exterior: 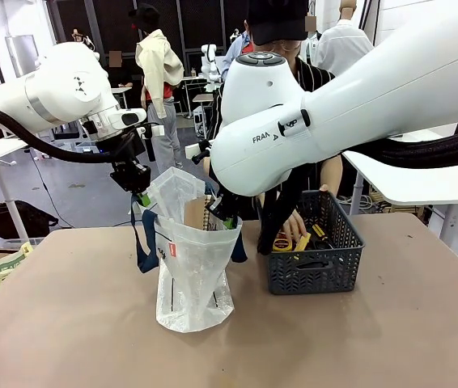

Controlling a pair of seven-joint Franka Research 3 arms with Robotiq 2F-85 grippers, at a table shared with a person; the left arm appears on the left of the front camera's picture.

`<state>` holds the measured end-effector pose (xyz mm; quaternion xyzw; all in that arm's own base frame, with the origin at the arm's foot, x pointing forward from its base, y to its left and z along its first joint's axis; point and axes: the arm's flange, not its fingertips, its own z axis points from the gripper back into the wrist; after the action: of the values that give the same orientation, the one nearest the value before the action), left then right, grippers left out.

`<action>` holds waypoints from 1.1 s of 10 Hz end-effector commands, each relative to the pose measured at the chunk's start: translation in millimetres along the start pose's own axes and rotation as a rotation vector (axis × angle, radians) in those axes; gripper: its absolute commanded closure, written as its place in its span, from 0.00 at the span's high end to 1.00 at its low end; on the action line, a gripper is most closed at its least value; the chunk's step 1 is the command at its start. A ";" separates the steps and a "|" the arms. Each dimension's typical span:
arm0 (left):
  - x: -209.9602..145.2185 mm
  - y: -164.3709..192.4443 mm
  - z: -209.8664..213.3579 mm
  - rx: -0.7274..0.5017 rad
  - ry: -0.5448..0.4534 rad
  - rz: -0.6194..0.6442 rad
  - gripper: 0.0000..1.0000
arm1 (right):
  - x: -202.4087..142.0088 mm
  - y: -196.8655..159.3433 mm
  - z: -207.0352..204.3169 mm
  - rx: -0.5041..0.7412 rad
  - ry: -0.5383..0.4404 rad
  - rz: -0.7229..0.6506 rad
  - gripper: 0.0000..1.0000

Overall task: Transfer purchased items from the store into the shopping bag.
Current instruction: Move the Reusable shopping bag to the right side of the table.

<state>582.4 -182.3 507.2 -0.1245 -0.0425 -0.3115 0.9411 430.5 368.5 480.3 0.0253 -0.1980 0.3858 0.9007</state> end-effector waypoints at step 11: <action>-1.9 0.3 1.9 0.001 -0.007 0.005 0.00 | -0.5 -0.1 1.0 -0.002 -0.001 0.000 0.00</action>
<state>582.4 -182.3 507.2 -0.1245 -0.0425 -0.3115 0.9411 430.5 368.5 480.3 0.0253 -0.1980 0.3858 0.9007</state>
